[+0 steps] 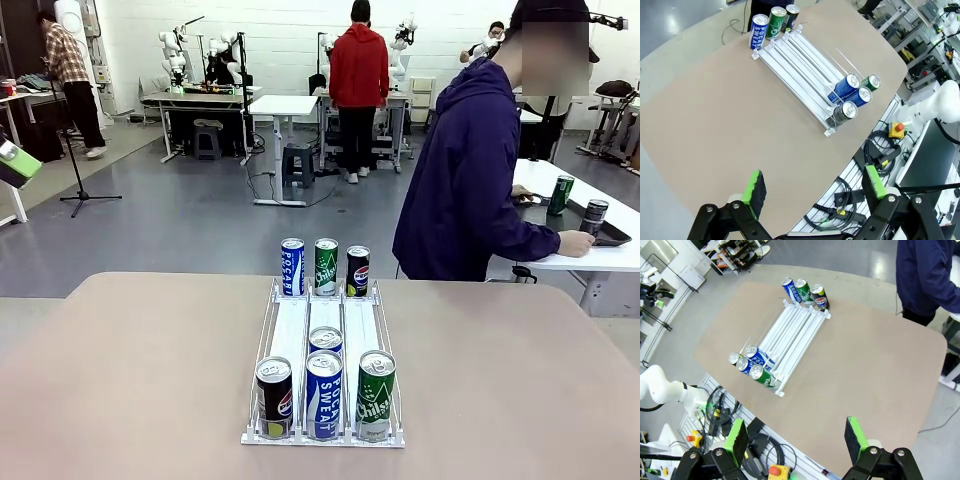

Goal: Retrieve and hand over the desired beverage to the person.
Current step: Place the picked can on the Handle tray extended by the person.

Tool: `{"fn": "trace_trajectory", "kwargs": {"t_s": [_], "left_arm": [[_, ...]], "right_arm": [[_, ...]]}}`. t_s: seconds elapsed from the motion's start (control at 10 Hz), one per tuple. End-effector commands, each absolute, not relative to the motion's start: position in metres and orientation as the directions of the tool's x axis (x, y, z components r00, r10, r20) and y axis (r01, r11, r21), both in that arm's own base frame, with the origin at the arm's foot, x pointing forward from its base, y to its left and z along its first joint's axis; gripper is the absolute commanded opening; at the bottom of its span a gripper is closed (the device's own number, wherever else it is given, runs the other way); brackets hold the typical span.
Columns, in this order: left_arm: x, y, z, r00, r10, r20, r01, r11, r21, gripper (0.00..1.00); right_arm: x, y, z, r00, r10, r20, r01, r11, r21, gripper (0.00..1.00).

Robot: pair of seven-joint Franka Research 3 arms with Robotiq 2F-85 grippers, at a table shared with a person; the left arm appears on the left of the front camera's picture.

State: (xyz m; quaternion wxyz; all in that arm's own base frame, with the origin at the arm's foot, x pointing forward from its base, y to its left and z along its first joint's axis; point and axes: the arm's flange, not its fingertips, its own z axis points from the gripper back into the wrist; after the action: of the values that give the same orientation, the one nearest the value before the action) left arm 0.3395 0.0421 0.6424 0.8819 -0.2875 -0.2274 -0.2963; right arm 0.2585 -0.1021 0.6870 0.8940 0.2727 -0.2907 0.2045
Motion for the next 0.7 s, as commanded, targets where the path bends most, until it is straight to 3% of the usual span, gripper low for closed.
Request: {"fn": "trace_trajectory", "kwargs": {"t_s": [0.0,0.6], "left_arm": [[0.3379,0.0411,0.6448,0.719,-0.391,0.574,0.655,0.656,-0.374,1.00],[0.3379,0.0411,0.6448,0.719,-0.391,0.574,0.655,0.656,-0.374,1.00]], "right_arm": [[0.2588,-0.1002,0.6846,0.734,0.207,0.646,-0.545,0.747,0.380,1.00],[0.2588,-0.1002,0.6846,0.734,0.207,0.646,-0.545,0.747,0.380,1.00]]}}
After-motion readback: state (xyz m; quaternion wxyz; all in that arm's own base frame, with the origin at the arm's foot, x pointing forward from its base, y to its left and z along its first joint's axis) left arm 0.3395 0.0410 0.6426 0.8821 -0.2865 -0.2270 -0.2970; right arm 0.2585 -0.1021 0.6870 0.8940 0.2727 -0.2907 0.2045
